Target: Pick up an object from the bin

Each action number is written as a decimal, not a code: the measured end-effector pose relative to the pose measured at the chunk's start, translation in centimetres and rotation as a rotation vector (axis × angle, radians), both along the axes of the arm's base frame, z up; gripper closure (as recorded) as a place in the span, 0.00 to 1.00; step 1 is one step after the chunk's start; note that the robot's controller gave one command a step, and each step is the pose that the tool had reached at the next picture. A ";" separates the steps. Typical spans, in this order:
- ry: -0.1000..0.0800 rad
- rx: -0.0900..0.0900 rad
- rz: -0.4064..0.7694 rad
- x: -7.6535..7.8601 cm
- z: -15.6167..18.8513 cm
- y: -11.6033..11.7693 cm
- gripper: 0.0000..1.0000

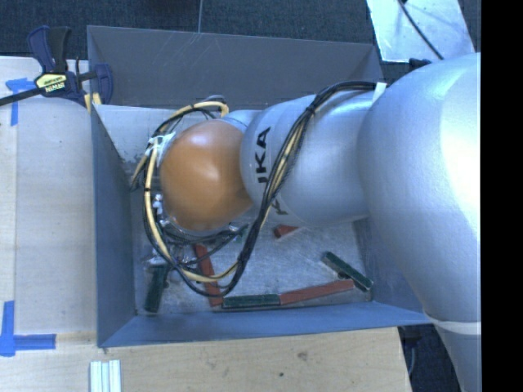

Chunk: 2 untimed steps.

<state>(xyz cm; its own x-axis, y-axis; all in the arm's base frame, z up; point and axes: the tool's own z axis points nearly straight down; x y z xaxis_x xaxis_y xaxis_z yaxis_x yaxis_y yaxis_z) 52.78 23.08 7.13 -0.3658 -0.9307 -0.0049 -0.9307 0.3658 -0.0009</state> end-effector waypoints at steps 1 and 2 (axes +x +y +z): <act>0.000 0.000 0.000 0.0 0.0 0.0 1.00; 0.001 -0.001 -0.001 0.0 0.0 0.0 1.00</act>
Offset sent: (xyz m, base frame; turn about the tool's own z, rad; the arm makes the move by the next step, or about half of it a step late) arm 0.0000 0.0000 0.0000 0.0000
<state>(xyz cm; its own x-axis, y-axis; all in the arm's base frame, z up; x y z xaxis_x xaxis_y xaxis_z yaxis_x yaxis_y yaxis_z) 52.78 23.08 7.14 -0.3667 -0.9303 -0.0040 -0.9303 0.3667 -0.0001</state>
